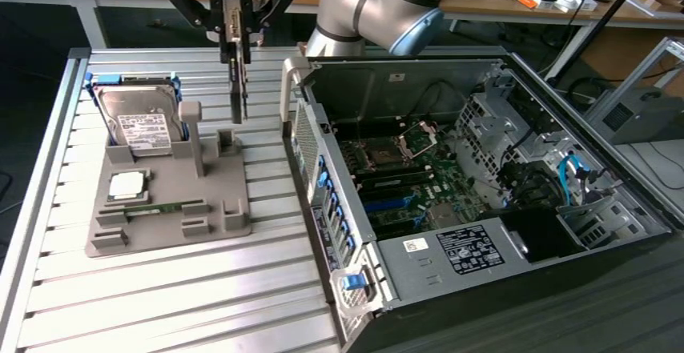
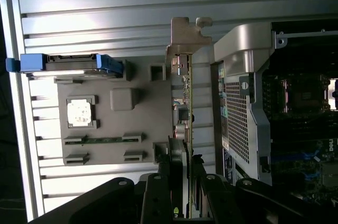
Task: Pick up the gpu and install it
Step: 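Pick up the gpu and move the gpu toward the slot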
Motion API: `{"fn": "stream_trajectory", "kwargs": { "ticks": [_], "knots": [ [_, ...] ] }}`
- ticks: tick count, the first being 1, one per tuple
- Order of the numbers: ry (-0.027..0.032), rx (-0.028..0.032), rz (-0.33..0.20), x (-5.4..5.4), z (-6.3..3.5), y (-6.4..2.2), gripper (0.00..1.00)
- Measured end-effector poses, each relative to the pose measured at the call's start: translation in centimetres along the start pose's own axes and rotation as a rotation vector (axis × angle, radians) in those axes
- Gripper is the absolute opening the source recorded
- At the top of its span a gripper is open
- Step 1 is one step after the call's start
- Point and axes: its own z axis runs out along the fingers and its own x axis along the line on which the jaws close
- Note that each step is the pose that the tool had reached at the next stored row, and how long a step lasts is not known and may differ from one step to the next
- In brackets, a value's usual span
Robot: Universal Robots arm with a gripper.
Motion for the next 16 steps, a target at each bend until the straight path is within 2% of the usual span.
{"fn": "stream_trajectory", "kwargs": {
  "ticks": [16],
  "knots": [
    [0.0000, 0.0007, 0.000, -0.64, 0.02, 0.05, 0.27]
  ]
}}
